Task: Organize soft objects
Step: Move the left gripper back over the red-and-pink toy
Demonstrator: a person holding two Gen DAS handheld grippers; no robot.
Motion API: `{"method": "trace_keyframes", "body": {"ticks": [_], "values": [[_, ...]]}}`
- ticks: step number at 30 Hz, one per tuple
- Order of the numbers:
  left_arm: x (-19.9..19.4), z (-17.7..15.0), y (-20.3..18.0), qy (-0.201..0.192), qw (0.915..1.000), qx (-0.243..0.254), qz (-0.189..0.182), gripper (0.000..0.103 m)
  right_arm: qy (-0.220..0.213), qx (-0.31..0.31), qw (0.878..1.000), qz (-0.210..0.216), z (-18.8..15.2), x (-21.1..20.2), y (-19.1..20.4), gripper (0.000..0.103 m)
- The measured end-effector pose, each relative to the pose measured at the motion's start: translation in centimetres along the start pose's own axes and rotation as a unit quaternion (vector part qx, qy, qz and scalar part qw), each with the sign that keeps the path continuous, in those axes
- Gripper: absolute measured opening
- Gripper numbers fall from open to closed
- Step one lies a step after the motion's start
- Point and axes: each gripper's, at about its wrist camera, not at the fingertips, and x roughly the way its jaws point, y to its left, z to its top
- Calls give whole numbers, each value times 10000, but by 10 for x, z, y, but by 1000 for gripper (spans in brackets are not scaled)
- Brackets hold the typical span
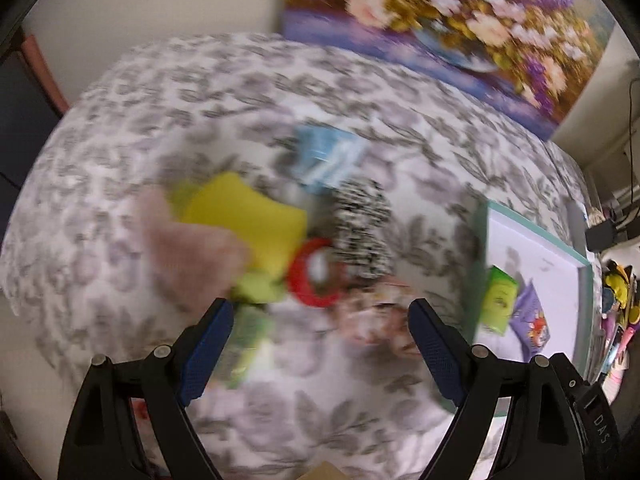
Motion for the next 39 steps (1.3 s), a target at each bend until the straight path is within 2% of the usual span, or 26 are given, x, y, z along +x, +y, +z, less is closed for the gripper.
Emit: {"method": "trace_keyframes", "body": {"ticks": [2, 8, 13, 16, 22, 26, 29, 35, 39], "values": [[-11, -2, 17, -123, 9998, -43, 127, 89, 18, -202, 9998, 71, -12, -3, 13, 103], [-37, -14, 69, -463, 9982, -323, 209, 89, 84, -971, 9951, 169, -52, -10, 59, 103], [-47, -32, 116, -625, 9961, -609, 95, 89, 386, -1657, 9838, 570, -89, -6, 101, 103], [-45, -45, 139, -689, 9947, -735, 205, 89, 547, -1951, 9775, 596, -104, 1, 117, 103], [-26, -55, 177, -386, 9936, -1017, 301, 89, 914, -2197, 9690, 660, -119, 22, 135, 103], [-6, -57, 174, -39, 9952, -920, 326, 89, 1096, -2133, 9670, 866, -123, 32, 142, 103], [9, -60, 173, 294, 9954, -878, 232, 89, 1136, -2120, 9669, 846, -125, 38, 145, 103], [17, -63, 192, 429, 9917, -1189, 231, 89, 1282, -2099, 9659, 809, -128, 51, 151, 103], [28, -69, 197, 731, 9893, -1247, 170, 89, 1369, -2074, 9649, 850, -131, 57, 159, 103]]}}
